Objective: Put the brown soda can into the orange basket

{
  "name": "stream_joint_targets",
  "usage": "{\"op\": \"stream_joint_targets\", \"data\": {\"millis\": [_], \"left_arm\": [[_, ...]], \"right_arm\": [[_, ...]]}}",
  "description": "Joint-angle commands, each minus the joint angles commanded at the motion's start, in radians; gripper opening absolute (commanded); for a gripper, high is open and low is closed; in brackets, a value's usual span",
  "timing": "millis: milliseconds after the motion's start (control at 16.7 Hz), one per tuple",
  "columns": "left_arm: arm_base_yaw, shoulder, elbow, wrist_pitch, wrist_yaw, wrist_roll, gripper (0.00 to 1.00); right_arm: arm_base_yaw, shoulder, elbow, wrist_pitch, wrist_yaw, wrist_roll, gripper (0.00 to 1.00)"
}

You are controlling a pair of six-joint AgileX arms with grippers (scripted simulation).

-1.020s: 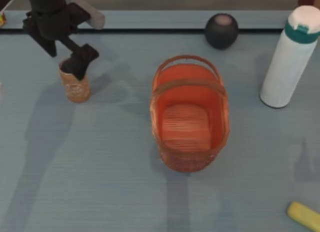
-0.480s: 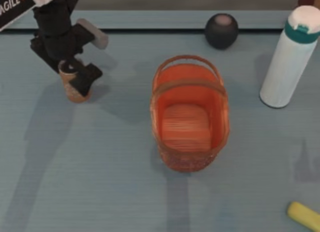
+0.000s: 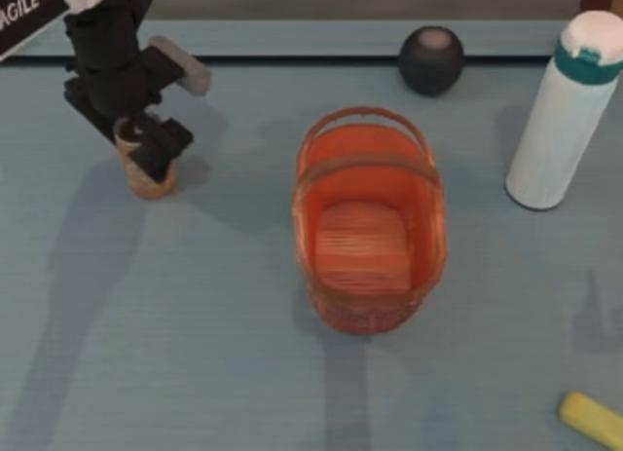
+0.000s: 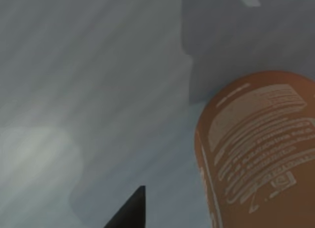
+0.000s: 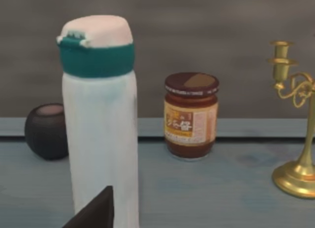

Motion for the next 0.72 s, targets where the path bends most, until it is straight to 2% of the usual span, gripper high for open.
{"op": "stream_joint_targets", "data": {"millis": [480, 720], "left_arm": [[0.0, 0.0, 0.0, 0.0, 0.0, 0.0, 0.02], [0.0, 0.0, 0.0, 0.0, 0.0, 0.0, 0.0]], "right_arm": [[0.0, 0.0, 0.0, 0.0, 0.0, 0.0, 1.0], [0.0, 0.0, 0.0, 0.0, 0.0, 0.0, 1.0]]}}
